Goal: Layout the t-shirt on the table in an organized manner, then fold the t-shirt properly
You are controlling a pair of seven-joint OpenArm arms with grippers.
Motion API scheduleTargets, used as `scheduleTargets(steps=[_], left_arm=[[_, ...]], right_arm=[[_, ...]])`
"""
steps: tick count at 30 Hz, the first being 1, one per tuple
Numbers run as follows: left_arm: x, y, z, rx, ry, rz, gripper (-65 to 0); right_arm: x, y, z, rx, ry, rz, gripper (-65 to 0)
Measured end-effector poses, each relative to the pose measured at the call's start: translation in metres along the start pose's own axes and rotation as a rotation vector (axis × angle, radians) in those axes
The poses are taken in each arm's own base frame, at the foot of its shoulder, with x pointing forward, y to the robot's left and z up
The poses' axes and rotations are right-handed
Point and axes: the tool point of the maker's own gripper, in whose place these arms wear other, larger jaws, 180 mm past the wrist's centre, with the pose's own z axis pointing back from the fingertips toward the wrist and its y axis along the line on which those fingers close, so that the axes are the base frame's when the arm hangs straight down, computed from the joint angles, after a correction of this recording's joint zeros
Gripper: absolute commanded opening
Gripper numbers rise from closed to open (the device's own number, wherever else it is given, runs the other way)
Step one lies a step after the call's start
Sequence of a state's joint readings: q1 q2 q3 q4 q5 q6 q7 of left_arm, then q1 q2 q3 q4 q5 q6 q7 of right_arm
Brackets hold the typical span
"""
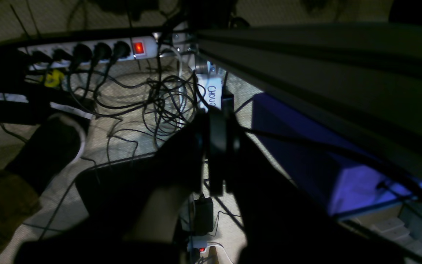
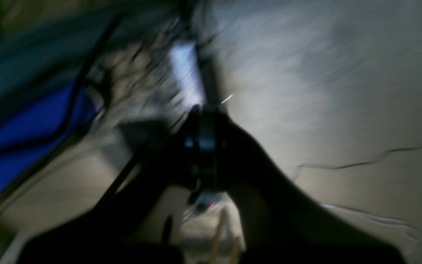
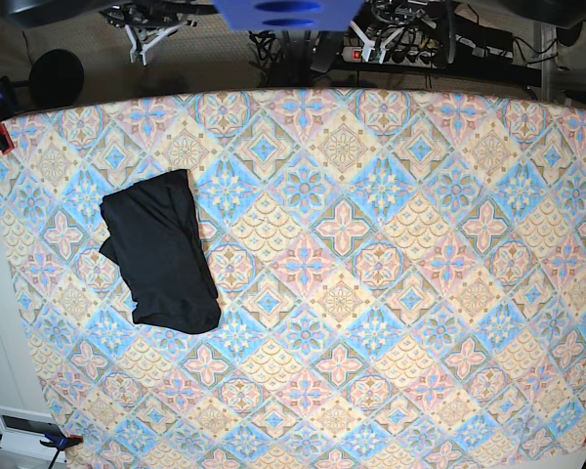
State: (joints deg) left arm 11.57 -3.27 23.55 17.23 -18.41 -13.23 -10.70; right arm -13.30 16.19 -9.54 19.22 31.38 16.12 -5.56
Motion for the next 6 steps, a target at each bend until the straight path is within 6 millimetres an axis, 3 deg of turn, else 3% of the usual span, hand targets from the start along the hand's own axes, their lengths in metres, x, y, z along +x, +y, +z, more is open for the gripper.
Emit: scheduleTargets(steps=[3,6], left_arm=[[0.004,-0.01,-0.003,-0.015,-0.007,0.005,-64.8],[0.008,-0.013,-0.005,-0.014,-0.017,0.015,-64.8]], right_arm=[[-0.007,-0.027,0.003,-0.137,0.017,-0.009,-65.0],[-0.019,-0.027,0.003,-0.168,0.04,-0.017,-65.0]])
